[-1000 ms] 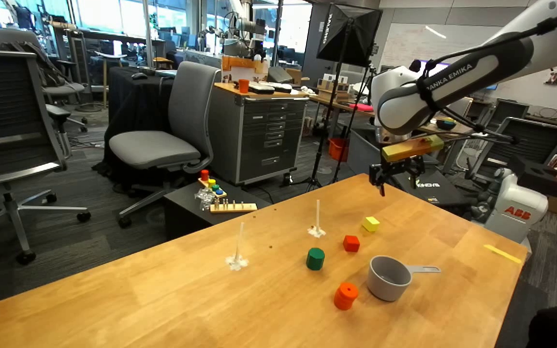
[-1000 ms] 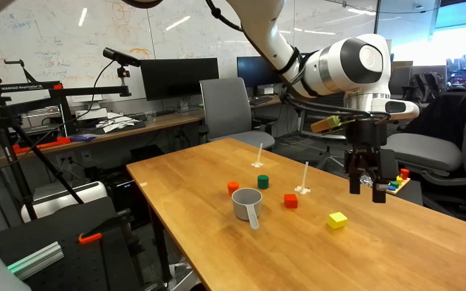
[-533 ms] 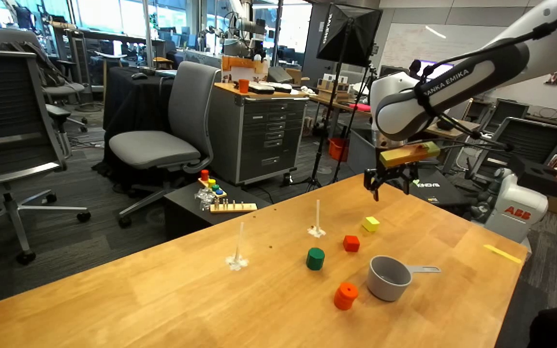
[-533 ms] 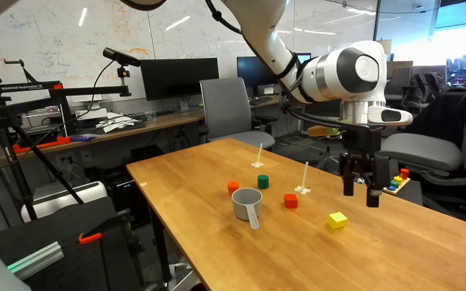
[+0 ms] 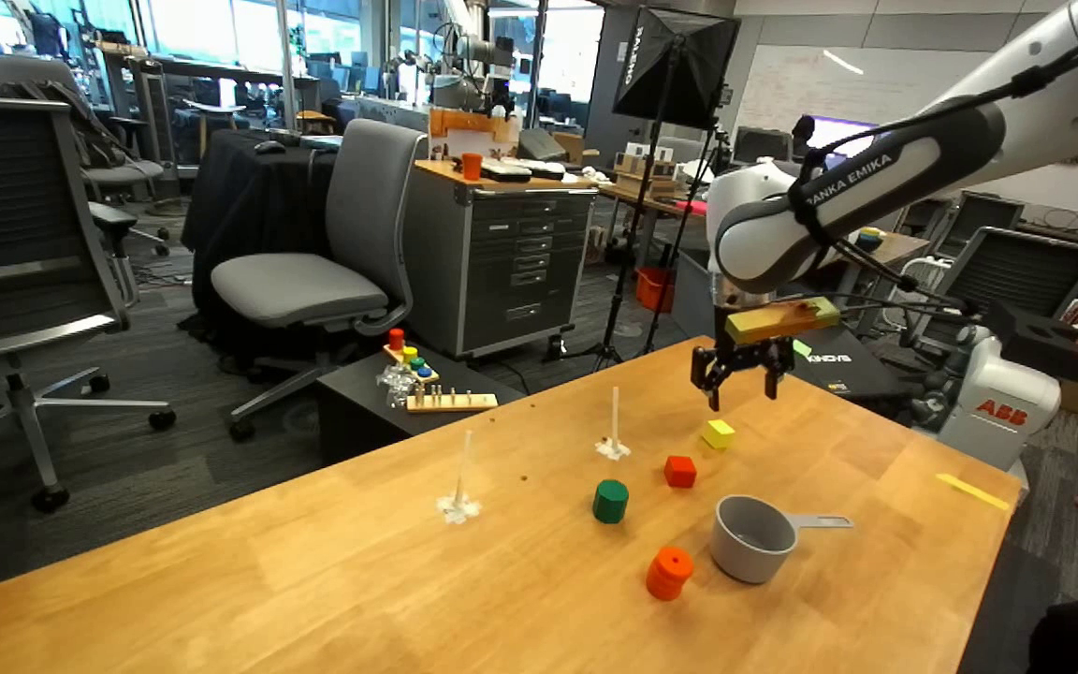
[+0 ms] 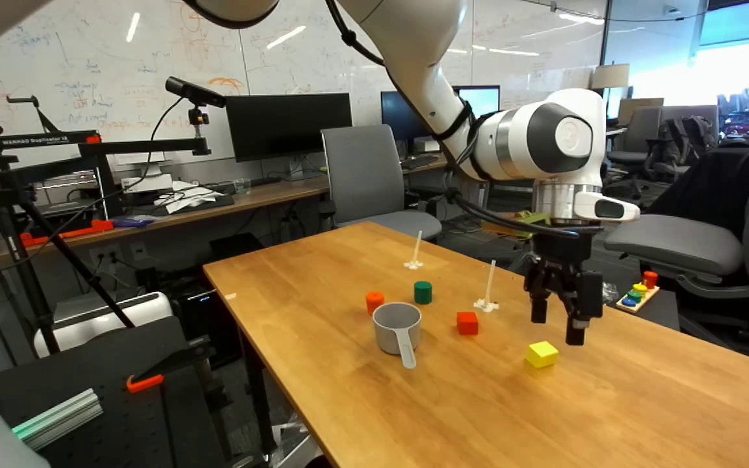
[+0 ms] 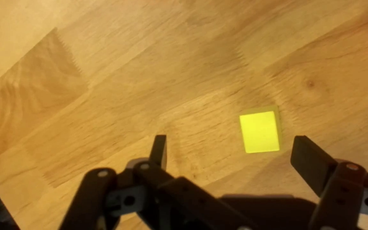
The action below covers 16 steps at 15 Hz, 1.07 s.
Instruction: Place the yellow, green and orange blocks inside the measuring cup
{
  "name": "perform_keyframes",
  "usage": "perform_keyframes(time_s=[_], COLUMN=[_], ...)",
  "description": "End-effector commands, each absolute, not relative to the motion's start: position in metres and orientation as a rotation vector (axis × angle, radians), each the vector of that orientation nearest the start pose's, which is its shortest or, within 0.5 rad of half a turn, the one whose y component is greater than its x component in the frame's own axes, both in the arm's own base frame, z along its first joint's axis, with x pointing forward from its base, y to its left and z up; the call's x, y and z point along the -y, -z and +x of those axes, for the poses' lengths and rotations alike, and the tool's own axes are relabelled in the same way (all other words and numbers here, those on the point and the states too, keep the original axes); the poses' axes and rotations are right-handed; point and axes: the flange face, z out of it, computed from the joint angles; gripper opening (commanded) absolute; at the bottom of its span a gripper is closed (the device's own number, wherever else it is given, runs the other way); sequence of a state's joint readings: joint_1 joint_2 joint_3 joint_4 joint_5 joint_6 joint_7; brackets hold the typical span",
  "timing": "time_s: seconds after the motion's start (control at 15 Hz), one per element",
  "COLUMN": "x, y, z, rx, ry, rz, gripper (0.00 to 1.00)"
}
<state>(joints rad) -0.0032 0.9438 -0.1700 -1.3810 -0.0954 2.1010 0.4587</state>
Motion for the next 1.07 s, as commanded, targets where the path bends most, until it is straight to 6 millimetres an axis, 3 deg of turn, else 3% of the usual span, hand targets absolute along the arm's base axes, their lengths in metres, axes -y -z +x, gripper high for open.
perform_keyframes(time_s=[0.0,0.27,1.0], x=[0.116,0.116,0.091], y=[-0.113,-0.097,-0.122], z=[0.706,0.706,0.711], rx=[-0.844,-0.828,-0.784], ry=[-0.183,-0.188,-0.160], rz=[-3.357,-3.347,-3.337], gripper=[1.00,1.00,1.00])
